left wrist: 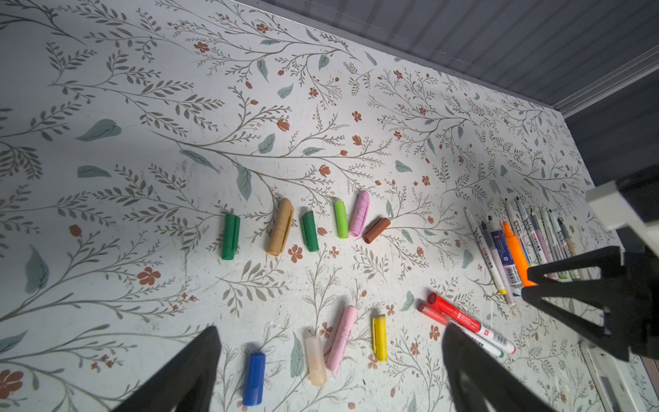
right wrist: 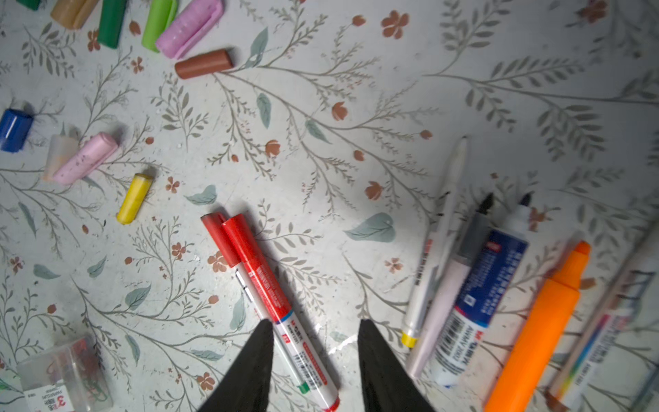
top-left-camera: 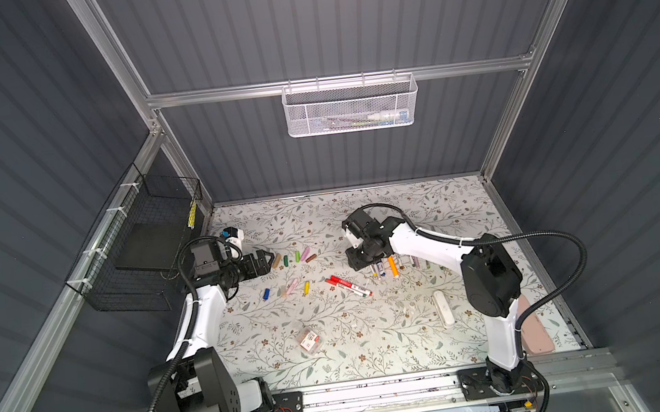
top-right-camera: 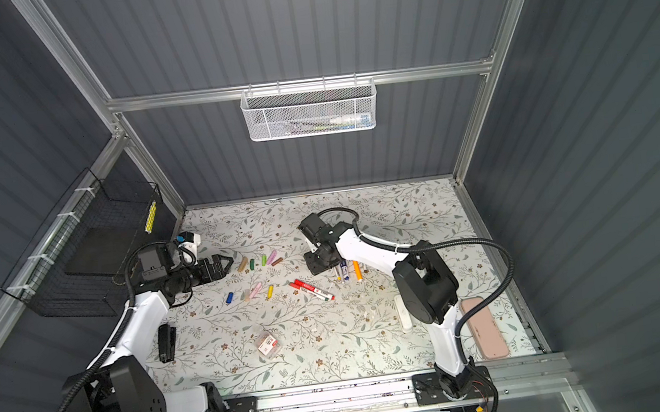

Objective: Open the pen caps
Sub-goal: 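Lower the right gripper onto the red-capped red marker and grasp it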

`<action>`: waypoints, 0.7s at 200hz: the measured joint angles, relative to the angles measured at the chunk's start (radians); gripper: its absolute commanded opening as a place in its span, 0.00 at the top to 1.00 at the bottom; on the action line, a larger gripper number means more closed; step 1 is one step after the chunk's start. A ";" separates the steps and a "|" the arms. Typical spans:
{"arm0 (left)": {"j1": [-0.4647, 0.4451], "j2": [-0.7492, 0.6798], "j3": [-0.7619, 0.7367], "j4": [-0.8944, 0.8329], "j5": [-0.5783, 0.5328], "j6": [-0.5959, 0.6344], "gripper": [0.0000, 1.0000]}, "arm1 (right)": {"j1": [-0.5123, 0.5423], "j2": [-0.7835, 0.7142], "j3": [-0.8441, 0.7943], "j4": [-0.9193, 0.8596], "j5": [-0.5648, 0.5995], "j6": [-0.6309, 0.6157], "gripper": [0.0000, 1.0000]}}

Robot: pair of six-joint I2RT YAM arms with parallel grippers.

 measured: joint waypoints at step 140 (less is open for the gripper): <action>0.026 0.000 -0.006 0.016 0.018 -0.019 0.00 | 0.050 0.107 0.005 -0.038 0.003 -0.061 0.65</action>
